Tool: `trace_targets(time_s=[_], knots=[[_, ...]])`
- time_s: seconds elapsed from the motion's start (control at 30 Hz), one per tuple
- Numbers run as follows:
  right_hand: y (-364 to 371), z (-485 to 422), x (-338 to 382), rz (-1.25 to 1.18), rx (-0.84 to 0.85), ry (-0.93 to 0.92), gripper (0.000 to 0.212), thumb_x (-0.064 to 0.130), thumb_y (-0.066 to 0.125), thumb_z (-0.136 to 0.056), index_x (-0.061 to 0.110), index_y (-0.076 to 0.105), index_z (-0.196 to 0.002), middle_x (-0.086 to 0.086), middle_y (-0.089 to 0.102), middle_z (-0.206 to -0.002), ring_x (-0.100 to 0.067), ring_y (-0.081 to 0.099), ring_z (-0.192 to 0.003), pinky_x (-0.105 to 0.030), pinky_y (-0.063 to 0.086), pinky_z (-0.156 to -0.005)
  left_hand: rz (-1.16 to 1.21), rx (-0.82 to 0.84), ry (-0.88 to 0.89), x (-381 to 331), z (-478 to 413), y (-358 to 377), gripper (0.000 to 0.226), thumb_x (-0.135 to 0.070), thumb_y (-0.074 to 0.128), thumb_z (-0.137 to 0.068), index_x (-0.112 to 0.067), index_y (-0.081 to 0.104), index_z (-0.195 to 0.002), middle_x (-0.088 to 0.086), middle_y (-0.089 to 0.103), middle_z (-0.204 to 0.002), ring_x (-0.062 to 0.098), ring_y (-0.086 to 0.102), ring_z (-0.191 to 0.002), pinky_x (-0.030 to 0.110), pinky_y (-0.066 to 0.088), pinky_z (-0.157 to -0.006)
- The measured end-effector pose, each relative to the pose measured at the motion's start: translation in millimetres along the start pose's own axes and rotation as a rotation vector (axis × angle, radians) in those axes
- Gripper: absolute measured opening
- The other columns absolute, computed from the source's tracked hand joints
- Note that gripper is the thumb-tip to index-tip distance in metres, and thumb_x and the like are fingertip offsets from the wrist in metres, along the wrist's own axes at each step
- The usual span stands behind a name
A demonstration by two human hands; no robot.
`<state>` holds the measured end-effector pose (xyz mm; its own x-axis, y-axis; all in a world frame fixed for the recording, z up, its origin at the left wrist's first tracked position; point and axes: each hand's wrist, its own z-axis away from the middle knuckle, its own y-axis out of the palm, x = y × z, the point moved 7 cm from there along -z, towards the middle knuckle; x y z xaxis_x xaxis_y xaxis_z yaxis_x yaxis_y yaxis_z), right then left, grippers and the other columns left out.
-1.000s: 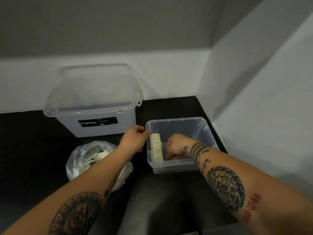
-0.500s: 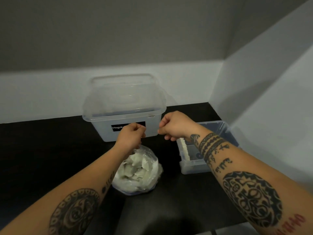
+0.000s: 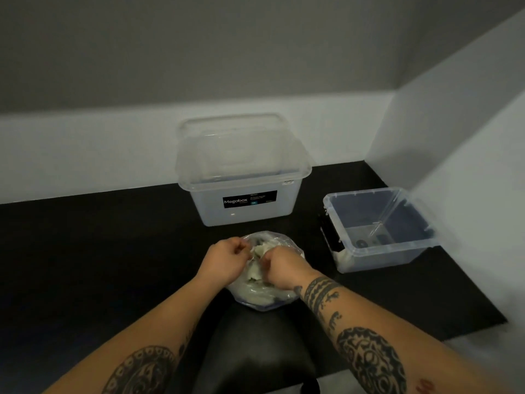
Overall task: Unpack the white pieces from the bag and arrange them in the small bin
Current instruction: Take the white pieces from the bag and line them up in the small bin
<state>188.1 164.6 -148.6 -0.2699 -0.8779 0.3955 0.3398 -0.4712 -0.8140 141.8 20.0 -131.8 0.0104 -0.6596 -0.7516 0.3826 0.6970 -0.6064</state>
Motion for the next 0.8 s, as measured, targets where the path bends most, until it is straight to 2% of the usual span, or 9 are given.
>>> trace_targets(time_s=[0.07,0.13,0.2,0.37,0.47,0.53,0.63,0.77,0.8], knots=[[11,-4,2,0.059,-0.027,-0.042,0.039,0.025,0.065,-0.095,0.027,0.064,-0.134,-0.002,0.066,-0.128,-0.023,0.061,-0.119,-0.035,0.048,-0.104,-0.089,0.036,0.012,7,2,4,0.018,-0.023,0.065,-0.095,-0.03,0.072,-0.11,-0.012,0.071,-0.095,0.003,0.067,-0.091,0.021,0.053,-0.081],[15,-7,9,0.144,-0.066,-0.088,0.042,0.031,0.068,-0.092,0.028,0.063,-0.134,-0.001,0.066,-0.126,-0.021,0.062,-0.115,-0.035,0.051,-0.099,-0.193,0.063,-0.003,15,1,6,0.033,-0.02,0.065,-0.091,-0.033,0.067,-0.121,-0.015,0.069,-0.105,0.006,0.065,-0.104,0.032,0.053,-0.099],[16,-10,15,0.197,-0.141,-0.111,0.042,0.035,0.068,-0.091,0.025,0.063,-0.131,0.0,0.067,-0.122,-0.019,0.064,-0.109,-0.034,0.053,-0.094,-0.317,0.064,-0.014,21,1,5,0.044,-0.023,0.067,-0.089,-0.039,0.06,-0.13,-0.019,0.066,-0.116,0.009,0.058,-0.118,0.039,0.043,-0.109],[25,-17,23,0.314,-0.201,-0.15,0.032,0.027,0.058,-0.096,0.016,0.065,-0.126,-0.005,0.066,-0.121,-0.021,0.065,-0.105,-0.033,0.054,-0.09,-0.453,0.046,-0.005,28,1,2,0.055,-0.029,0.069,-0.088,-0.04,0.053,-0.139,-0.019,0.062,-0.127,0.011,0.048,-0.127,0.04,0.032,-0.106],[16,-21,15,0.164,-0.158,-0.111,0.029,0.024,0.053,-0.099,0.02,0.067,-0.124,-0.003,0.069,-0.114,-0.019,0.065,-0.1,-0.034,0.055,-0.087,-0.455,0.035,-0.005,26,1,-2,0.053,-0.032,0.069,-0.089,-0.039,0.053,-0.139,-0.018,0.061,-0.128,0.011,0.049,-0.127,0.04,0.032,-0.108],[4,-19,10,-0.024,-0.105,-0.092,0.028,0.029,0.054,-0.1,0.023,0.067,-0.124,-0.001,0.069,-0.113,-0.017,0.065,-0.095,-0.03,0.052,-0.081,-0.422,0.031,-0.003,23,1,-6,0.049,-0.032,0.067,-0.09,-0.038,0.055,-0.138,-0.017,0.061,-0.127,0.012,0.052,-0.126,0.04,0.032,-0.109],[-18,-12,5,-0.29,-0.077,-0.078,0.026,0.029,0.062,-0.097,0.022,0.068,-0.121,0.002,0.071,-0.106,-0.013,0.068,-0.09,-0.033,0.057,-0.082,-0.36,0.021,-0.016,21,-3,-14,0.04,-0.029,0.064,-0.091,-0.038,0.059,-0.131,-0.014,0.065,-0.121,0.013,0.058,-0.119,0.039,0.036,-0.111],[-35,1,6,-0.582,-0.005,-0.057,0.021,0.018,0.067,-0.095,0.016,0.063,-0.115,-0.005,0.07,-0.091,-0.009,0.065,-0.069,-0.028,0.054,-0.063,0.142,-0.023,0.057,8,-6,-20,0.024,-0.023,0.061,-0.098,-0.03,0.069,-0.119,-0.012,0.071,-0.111,0.007,0.067,-0.105,0.025,0.052,-0.091],[-37,5,10,-0.623,0.019,-0.065,0.018,0.015,0.065,-0.095,0.015,0.062,-0.113,-0.004,0.069,-0.089,-0.008,0.064,-0.068,-0.025,0.052,-0.058,0.244,-0.013,0.086,2,-5,-19,0.024,-0.022,0.06,-0.099,-0.029,0.068,-0.12,-0.01,0.072,-0.111,0.008,0.068,-0.103,0.026,0.053,-0.09]])
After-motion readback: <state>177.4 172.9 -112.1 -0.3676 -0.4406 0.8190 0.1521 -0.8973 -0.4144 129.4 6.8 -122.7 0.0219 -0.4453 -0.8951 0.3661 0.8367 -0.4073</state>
